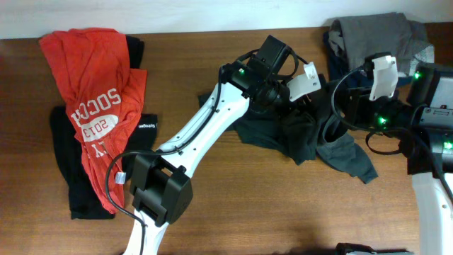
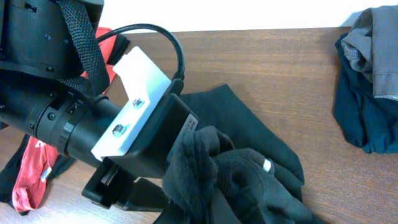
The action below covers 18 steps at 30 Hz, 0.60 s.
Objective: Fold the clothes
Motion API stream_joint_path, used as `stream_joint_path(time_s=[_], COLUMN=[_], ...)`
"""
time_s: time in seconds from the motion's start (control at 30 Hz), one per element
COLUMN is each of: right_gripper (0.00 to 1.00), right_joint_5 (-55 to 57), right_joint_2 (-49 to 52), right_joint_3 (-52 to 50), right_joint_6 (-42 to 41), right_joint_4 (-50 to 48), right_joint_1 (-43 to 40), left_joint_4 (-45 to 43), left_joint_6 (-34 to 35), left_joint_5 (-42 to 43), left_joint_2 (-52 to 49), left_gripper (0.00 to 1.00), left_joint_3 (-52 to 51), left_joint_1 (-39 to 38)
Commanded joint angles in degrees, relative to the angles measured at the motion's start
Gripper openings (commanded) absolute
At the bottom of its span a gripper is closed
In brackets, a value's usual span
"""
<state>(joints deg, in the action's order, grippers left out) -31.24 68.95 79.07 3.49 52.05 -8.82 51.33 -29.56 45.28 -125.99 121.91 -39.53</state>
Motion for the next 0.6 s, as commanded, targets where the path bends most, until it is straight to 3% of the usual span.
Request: stream_joint_path(time_s=[0.0,0.03,0.07,0.2,0.5,0.57], right_gripper=[0.04,0.04,0.04,0.04,0.04,0.13], right_joint_5=[0.2,0.2,0.2,0.2,0.3,0.3], right_joint_2=[-0.2,-0.2,-0.2,-0.2,-0.2,-0.2], right_joint_3=[0.8,0.8,0.8,0.8,0.8,0.8], right_joint_6=[0.6,0.6,0.6,0.6,0.6,0.6], right_joint_4=[-0.3,-0.3,-0.3,-0.3,-0.4,-0.4], right_joint_1=[-0.2,-0.2,-0.2,-0.2,-0.2,-0.2], left_joint_4=[-0.4,-0.6,-1.1,-1.8,-1.8,-1.9], left_joint_6=[-0.5,-0.5,-0.5,-0.2,10.8,12.0], left_joint_5=[1.7,1.7,0.9,-3.5,-7.2,-7.2], left_joint_2=[0.0,0.0,0.0,0.0,2.1,3.3], left_gripper=[0.27,0.18,0.01,0.01,0.01,0.01], left_joint_3=[0.0,0.0,0.0,0.3,5.7,6.6], left_joint_1=[-0.4,-0.4,-0.4,0.3,8.9,10.9])
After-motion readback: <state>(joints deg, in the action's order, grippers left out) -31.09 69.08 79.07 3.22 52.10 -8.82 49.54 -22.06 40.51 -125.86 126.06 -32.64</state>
